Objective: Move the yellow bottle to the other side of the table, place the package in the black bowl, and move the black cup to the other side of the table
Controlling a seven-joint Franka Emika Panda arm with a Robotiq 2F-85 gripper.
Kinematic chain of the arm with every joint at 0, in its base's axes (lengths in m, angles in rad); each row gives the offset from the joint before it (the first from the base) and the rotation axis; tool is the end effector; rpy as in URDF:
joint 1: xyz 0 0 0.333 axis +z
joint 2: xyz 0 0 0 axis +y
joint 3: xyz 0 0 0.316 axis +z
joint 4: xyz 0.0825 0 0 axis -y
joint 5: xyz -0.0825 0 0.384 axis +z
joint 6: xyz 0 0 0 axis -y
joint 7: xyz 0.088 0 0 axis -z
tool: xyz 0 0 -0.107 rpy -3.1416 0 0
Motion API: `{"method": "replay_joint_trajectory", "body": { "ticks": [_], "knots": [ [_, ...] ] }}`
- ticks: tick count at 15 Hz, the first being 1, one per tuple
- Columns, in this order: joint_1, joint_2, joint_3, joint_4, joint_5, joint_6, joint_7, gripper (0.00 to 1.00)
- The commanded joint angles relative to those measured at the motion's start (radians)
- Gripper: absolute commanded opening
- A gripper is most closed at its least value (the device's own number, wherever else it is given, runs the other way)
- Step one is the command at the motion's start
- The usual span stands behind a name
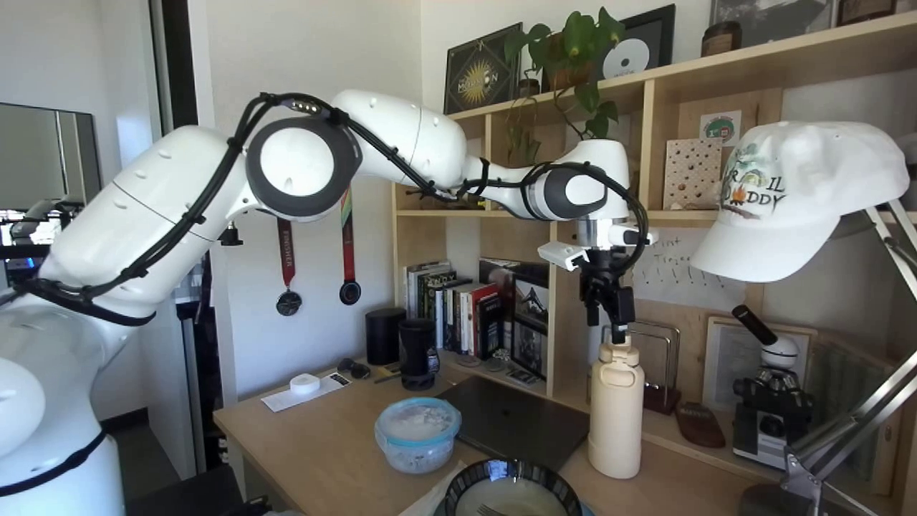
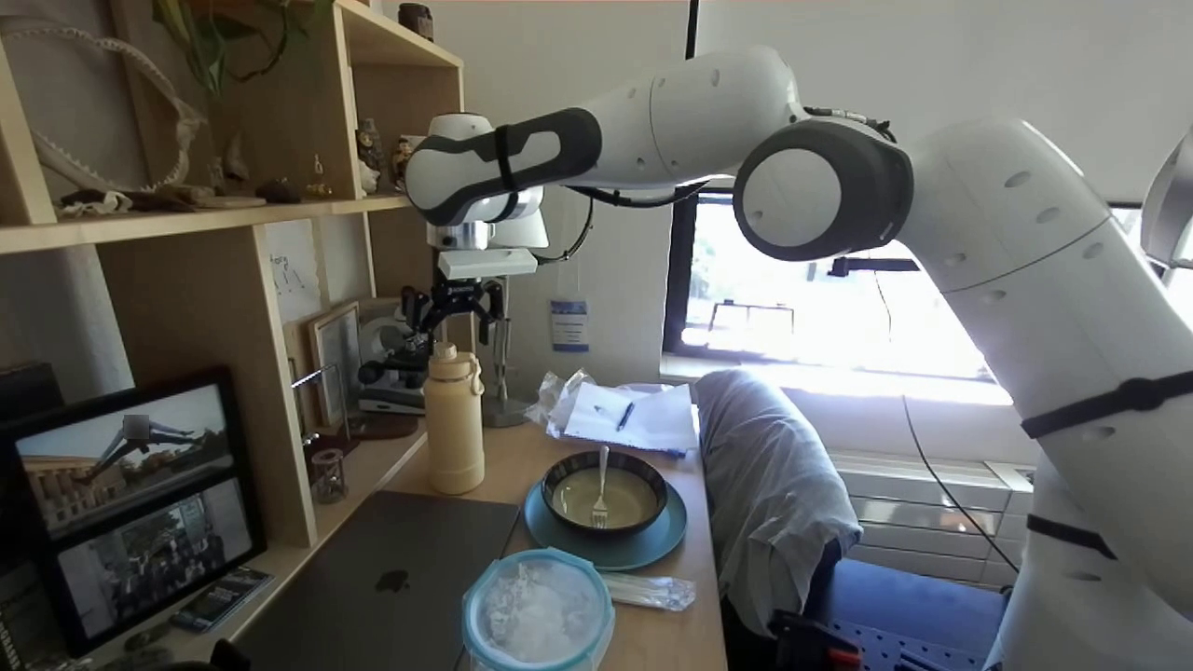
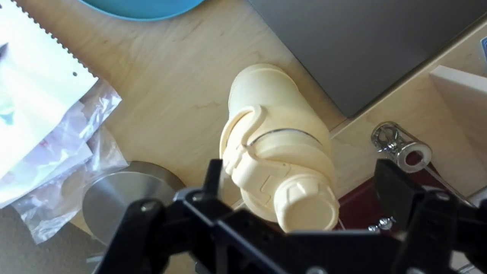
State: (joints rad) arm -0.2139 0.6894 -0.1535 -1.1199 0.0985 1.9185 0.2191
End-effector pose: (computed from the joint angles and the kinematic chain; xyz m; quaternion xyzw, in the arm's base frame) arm 0.7196 -0.2322 0.4207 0.9574 -0.2828 0.0578 0.0047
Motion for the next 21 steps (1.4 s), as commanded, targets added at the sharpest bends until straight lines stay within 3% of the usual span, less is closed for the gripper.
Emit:
{"method": "replay_joint_trajectory", "body": {
  "ticks": [1, 3, 4, 12, 16, 21],
  "knots": [
    [-0.031, 0.089, 0.019, 0.150, 0.012, -0.042, -0.021, 1.00],
    [-0.040, 0.122, 0.026, 0.197, 0.014, -0.054, -0.021, 1.00],
    [-0.044, 0.136, 0.031, 0.217, 0.016, -0.060, -0.023, 0.77],
    [-0.052, 0.198, 0.048, 0.317, 0.014, -0.077, -0.024, 0.20],
    [-0.055, 0.208, 0.047, 0.342, 0.012, -0.121, -0.023, 0.20],
    [-0.057, 0.191, 0.044, 0.380, 0.007, -0.267, -0.011, 0.20]
  ]
}}
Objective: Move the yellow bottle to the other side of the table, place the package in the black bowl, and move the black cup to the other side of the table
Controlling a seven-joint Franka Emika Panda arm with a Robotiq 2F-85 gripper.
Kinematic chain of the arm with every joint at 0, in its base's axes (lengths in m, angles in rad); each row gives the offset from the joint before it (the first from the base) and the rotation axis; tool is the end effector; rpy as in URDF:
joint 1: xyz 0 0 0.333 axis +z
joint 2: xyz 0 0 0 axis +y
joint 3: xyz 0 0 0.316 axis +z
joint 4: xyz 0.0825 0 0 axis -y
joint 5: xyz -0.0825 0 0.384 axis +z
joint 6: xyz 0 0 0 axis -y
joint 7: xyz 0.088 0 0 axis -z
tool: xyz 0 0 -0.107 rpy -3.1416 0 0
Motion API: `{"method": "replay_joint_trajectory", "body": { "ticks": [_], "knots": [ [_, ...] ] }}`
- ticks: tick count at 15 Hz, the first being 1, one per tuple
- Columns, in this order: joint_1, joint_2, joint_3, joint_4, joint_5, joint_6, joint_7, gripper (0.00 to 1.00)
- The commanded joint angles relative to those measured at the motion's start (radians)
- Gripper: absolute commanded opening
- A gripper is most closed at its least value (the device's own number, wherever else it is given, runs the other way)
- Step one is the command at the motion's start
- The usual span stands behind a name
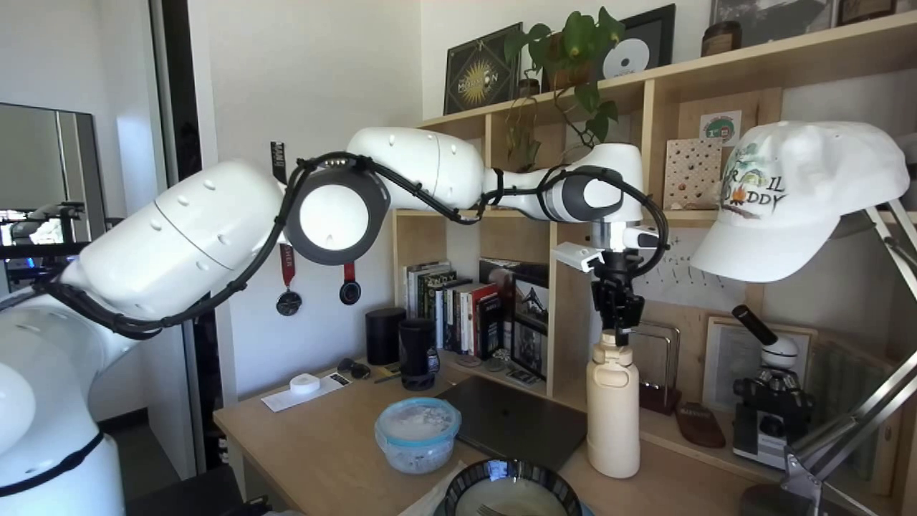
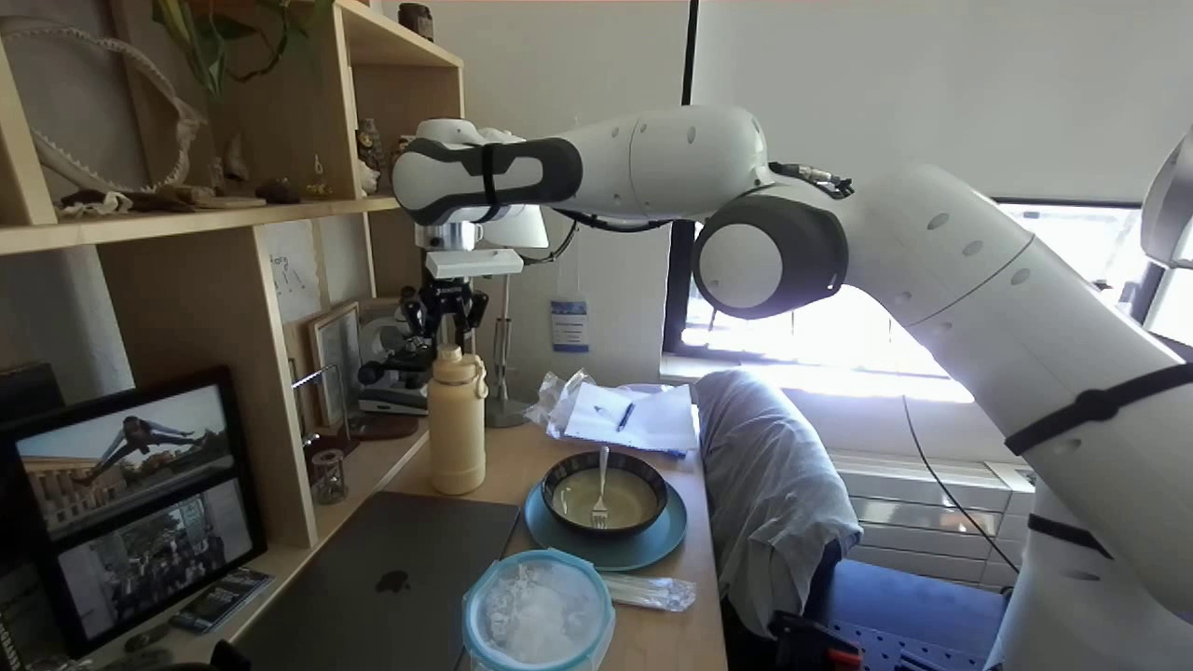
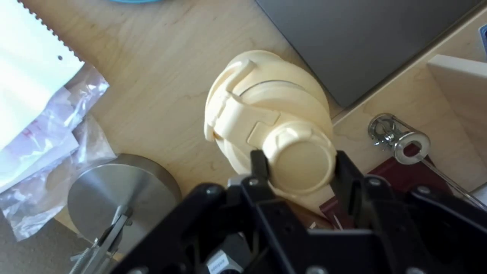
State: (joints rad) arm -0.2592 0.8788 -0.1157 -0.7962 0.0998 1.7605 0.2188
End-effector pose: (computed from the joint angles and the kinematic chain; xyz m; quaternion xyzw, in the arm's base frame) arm 0.7453 -0.2408 0.4160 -0.9597 0.2773 -0.0448 0.0024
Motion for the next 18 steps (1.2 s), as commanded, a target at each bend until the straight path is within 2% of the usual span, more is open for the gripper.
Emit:
{"method": "replay_joint_trajectory", "body": {
  "ticks": [1, 4, 10, 18],
  "knots": [
    [-0.012, -0.004, 0.007, 0.061, 0.006, -0.142, -0.012, 0.20],
    [-0.014, -0.012, 0.002, 0.074, 0.003, -0.208, -0.004, 0.20],
    [-0.025, -0.041, 0.009, 0.087, 0.010, -0.262, -0.015, 0.20],
    [0.036, -0.117, 0.017, 0.055, -0.008, -0.340, -0.091, 0.20]
  ]
}}
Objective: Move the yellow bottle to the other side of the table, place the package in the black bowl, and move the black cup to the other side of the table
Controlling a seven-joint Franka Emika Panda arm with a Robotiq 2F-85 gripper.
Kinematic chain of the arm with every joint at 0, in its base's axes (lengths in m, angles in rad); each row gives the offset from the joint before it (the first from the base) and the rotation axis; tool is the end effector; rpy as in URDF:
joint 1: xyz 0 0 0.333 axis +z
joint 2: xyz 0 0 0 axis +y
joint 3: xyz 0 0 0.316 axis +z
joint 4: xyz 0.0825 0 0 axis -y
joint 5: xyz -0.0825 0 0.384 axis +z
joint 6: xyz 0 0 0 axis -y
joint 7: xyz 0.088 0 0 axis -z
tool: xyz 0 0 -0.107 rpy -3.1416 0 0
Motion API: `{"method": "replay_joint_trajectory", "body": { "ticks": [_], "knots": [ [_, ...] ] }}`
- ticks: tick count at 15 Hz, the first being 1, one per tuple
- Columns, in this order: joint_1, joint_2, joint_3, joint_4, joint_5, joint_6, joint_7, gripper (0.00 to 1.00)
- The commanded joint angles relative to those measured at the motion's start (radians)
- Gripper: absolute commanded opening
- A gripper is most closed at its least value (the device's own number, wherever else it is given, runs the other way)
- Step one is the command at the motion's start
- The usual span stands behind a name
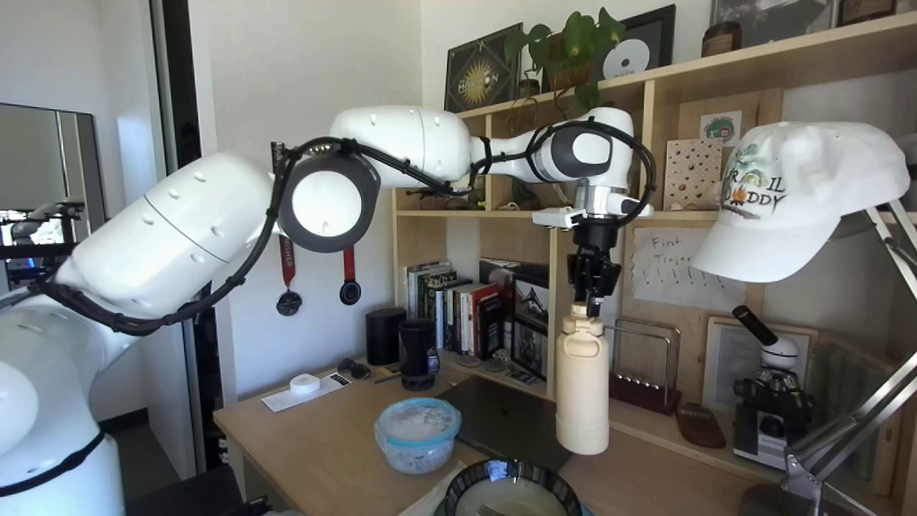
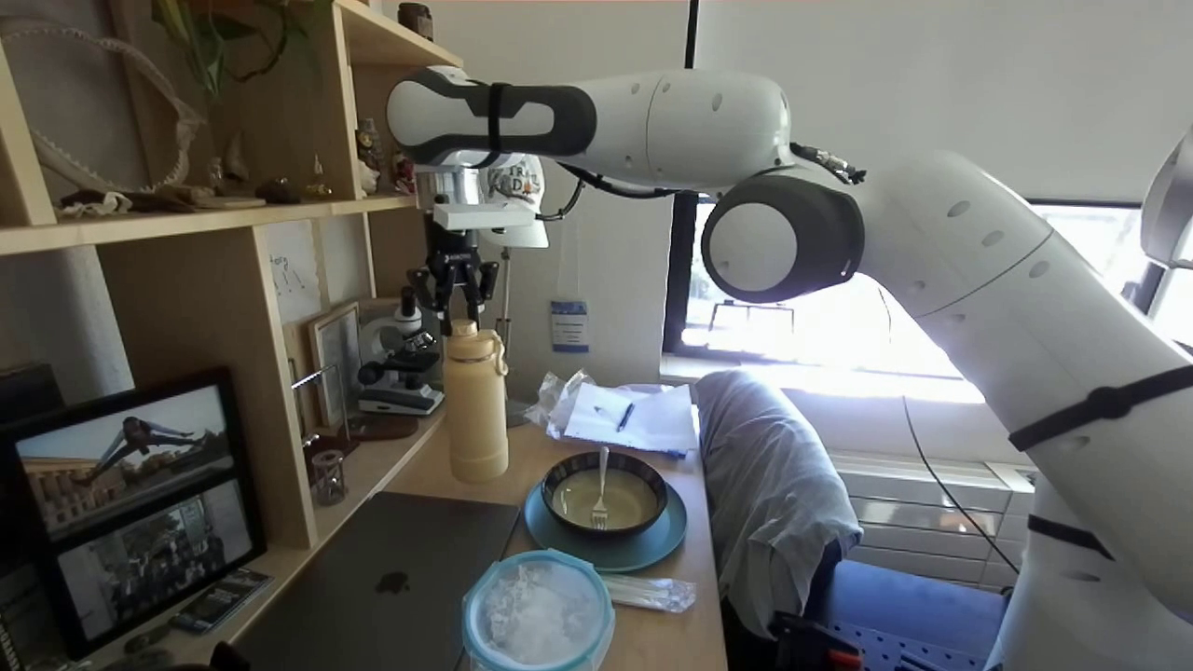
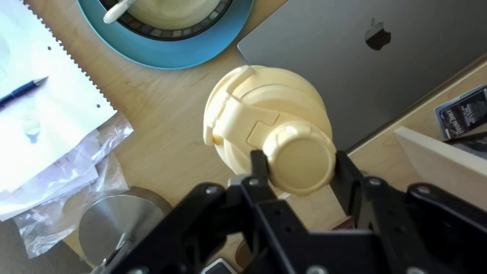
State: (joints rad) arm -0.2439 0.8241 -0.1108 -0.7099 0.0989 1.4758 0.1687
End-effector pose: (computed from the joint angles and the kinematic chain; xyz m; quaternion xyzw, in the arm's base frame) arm 0.7191 -0.2138 0.4732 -0.9705 0.2394 0.0269 0.0108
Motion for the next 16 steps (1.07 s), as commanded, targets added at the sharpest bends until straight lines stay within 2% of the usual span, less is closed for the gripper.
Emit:
{"method": "replay_joint_trajectory", "body": {
  "ticks": [1, 16],
  "knots": [
    [0.028, -0.071, 0.014, -0.037, -0.005, -0.066, -0.057, 0.20],
    [0.124, -0.210, 0.094, -0.118, -0.004, -0.253, -0.344, 0.20]
  ]
}}
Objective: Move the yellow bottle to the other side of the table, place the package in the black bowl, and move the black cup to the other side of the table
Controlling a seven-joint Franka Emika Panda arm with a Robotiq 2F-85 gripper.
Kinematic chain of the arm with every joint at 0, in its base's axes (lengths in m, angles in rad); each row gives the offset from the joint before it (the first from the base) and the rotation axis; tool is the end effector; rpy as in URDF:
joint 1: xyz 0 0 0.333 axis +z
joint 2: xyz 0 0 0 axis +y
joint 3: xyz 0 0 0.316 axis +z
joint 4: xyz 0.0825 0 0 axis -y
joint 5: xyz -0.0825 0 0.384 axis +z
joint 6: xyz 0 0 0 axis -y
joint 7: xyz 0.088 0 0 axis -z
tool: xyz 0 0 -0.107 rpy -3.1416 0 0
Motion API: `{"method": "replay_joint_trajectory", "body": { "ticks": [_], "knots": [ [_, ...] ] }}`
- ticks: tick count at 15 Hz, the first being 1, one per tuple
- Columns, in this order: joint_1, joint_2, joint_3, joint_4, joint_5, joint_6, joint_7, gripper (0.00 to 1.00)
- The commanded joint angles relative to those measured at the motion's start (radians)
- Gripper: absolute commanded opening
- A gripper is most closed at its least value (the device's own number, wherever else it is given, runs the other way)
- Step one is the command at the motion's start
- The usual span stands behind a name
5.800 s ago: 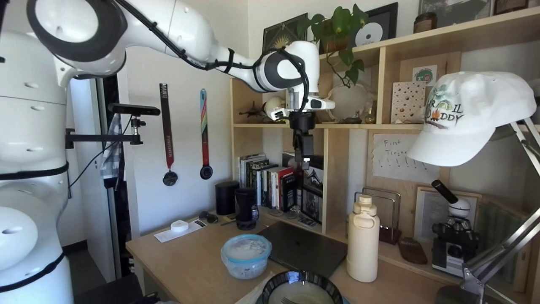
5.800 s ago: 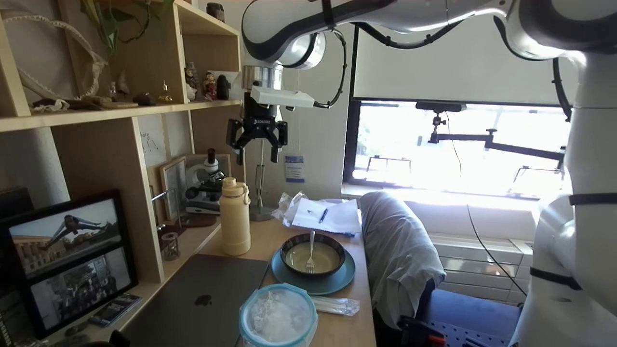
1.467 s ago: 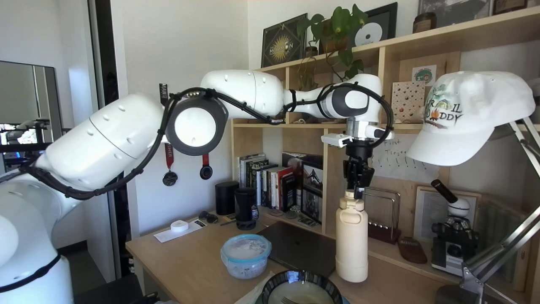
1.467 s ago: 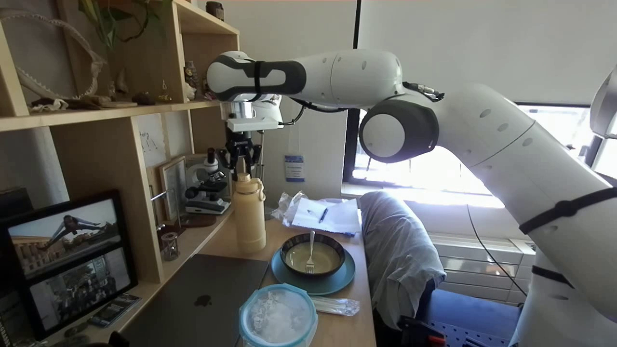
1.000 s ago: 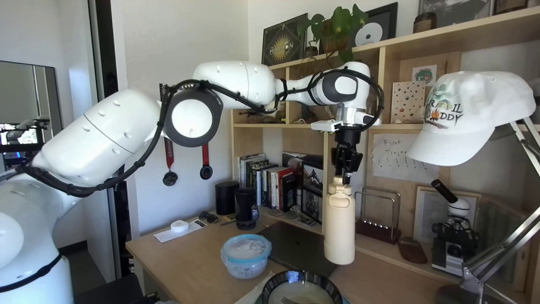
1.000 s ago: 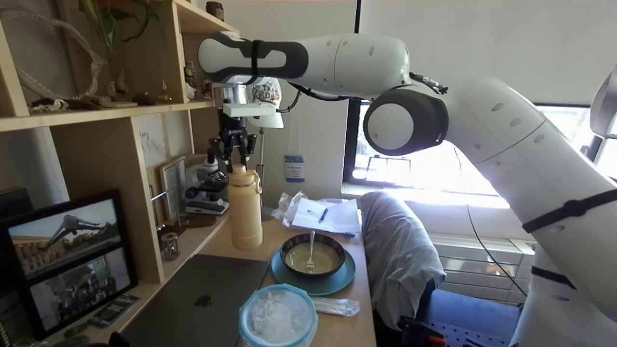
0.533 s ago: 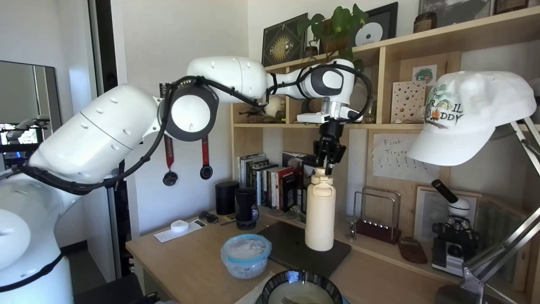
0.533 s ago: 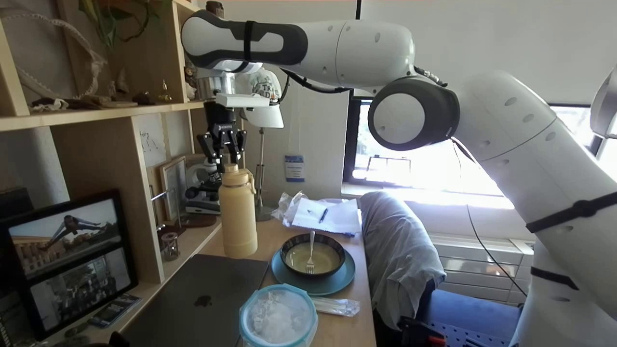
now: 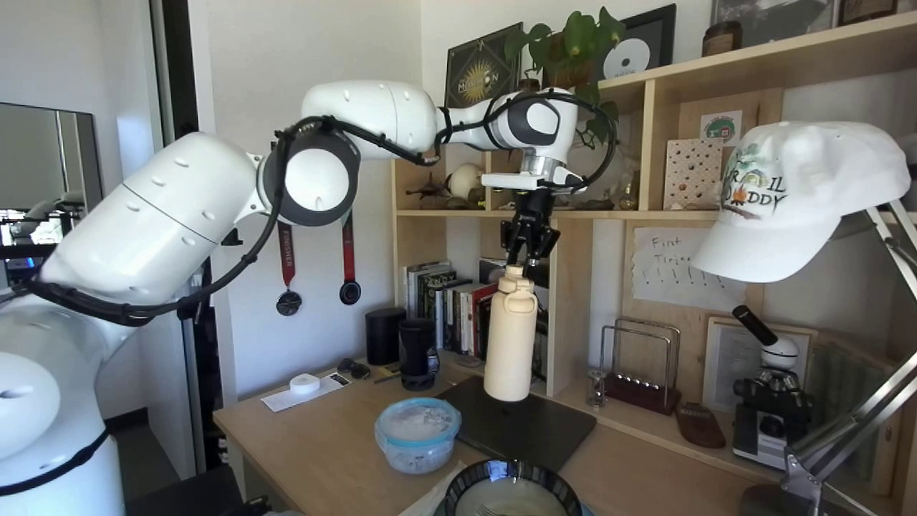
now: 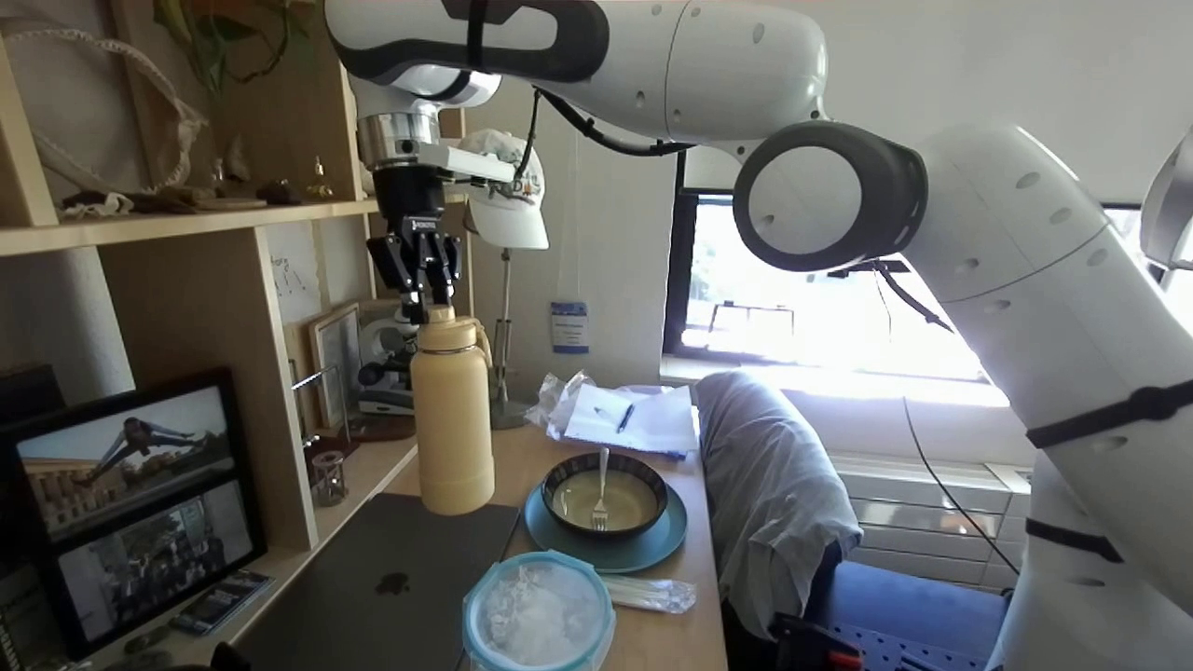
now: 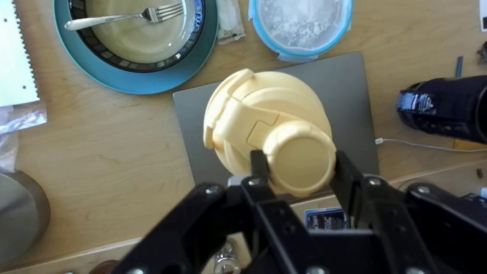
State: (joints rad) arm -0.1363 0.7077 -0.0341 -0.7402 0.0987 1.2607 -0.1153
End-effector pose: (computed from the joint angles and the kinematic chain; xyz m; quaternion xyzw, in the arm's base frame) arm 0.6990 -0.0972 0.5274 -0.9948 0.0138 0.0873 0.0497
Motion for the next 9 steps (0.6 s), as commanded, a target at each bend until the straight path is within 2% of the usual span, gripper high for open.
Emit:
{"method": "replay_joint_trajectory", "body": {
  "ticks": [1, 9],
  "knots": [
    [0.025, -0.107, 0.022, -0.103, -0.005, -0.045, -0.079, 0.20],
    [0.090, -0.179, 0.076, -0.262, -0.006, -0.058, -0.199, 0.20]
  ]
}}
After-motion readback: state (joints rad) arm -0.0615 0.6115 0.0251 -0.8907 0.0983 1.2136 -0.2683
